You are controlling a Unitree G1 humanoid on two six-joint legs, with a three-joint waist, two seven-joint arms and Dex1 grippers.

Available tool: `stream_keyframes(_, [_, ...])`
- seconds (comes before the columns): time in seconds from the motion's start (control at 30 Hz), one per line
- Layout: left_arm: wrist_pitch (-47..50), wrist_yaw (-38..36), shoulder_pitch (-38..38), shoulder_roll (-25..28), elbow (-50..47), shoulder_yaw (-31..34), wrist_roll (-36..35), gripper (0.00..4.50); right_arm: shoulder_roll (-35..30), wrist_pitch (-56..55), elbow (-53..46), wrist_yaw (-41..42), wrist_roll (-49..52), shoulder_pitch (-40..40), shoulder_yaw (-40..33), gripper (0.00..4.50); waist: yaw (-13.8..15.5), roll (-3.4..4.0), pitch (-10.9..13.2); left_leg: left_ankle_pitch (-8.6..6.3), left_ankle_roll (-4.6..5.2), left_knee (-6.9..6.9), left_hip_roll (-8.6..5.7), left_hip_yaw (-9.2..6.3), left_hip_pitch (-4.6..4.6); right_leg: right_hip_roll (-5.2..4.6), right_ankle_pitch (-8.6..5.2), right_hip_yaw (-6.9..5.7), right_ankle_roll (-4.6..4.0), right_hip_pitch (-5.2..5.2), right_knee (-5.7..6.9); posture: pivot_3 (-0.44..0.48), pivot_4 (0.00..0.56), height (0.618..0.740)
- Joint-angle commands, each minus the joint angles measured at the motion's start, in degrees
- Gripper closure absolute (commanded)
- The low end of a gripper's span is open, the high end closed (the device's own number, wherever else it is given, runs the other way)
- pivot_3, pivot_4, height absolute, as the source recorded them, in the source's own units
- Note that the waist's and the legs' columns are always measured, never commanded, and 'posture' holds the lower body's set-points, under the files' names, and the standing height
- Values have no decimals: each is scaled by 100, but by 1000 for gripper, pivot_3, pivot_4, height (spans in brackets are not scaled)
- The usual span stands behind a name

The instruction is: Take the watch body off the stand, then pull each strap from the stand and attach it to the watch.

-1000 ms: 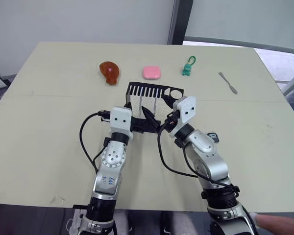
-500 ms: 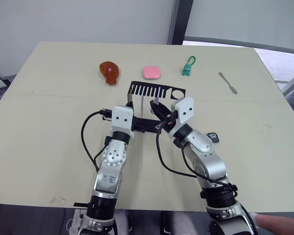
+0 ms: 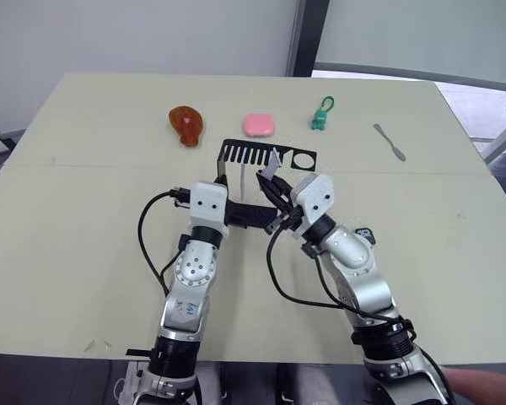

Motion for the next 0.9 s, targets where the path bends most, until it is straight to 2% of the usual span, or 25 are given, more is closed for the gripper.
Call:
stream_keyframes(0.03, [-89, -3, -90, -39, -107, 5, -24, 4500, -20, -208, -138, 149, 48, 39, 44, 4446, 0, 0, 0, 0, 0, 0, 1, 0, 0, 0, 0, 0, 0, 0, 0, 0, 150, 740])
stream_keyframes(0.27, [-180, -156, -103, -20, -56, 19, -176, 4500, -206, -14, -458, 502, 686, 440, -219, 4446, 9, 0, 0, 0, 1, 1, -1, 0, 0, -1, 0, 1, 0, 2, 0, 0, 150, 740])
stream_keyframes(0.37, [-192, -207, -53, 48, -29, 46, -174, 4500, -422, 237, -686, 933, 1311, 763, -331, 4446, 11, 0, 0, 0, 1, 0, -1, -1, 0, 0, 0, 0, 0, 2, 0, 0, 150, 740])
stream_keyframes(0.53, [-280, -575, 114, 216, -123, 25, -407, 4500, -657, 1300, -955, 1211, 2785, 1027, -994, 4446, 6, 0, 0, -1, 3, 0, -1, -1, 1, -1, 0, 1, 0, 4, -1, 0, 150, 740])
stream_keyframes(0.63, [-319, -716, 261, 267, -183, 34, -527, 3674, -1058, 1768, -974, 1659, 3202, 1089, -1111, 4500, 5, 0, 0, -1, 4, 0, -1, -2, 2, -1, 0, 1, 0, 4, -1, 0, 150, 740])
stream_keyframes(0.73, [-356, -863, 442, 344, -269, 63, -624, 2239, -1439, 2244, -942, 2057, 3598, 1220, -1165, 4500, 15, 0, 0, -2, 5, 0, -1, -3, 2, -1, 0, 0, 0, 4, -5, 0, 150, 740])
stream_keyframes(0.87, [-498, -1093, 652, 546, -416, 147, -741, 187, -1628, 2533, -869, 2307, 3846, 1301, -1254, 4500, 5, 0, 0, -2, 6, 0, 0, -1, 2, -2, 0, 2, 0, 4, -22, 0, 150, 740])
stream_keyframes(0.9, [-528, -1198, 714, 609, -458, 194, -840, 37, -1640, 2548, -859, 2347, 3865, 1302, -1271, 4500, 5, 0, 0, -2, 6, -1, 1, -1, 3, -2, 0, 2, 0, 4, -23, 0, 150, 740])
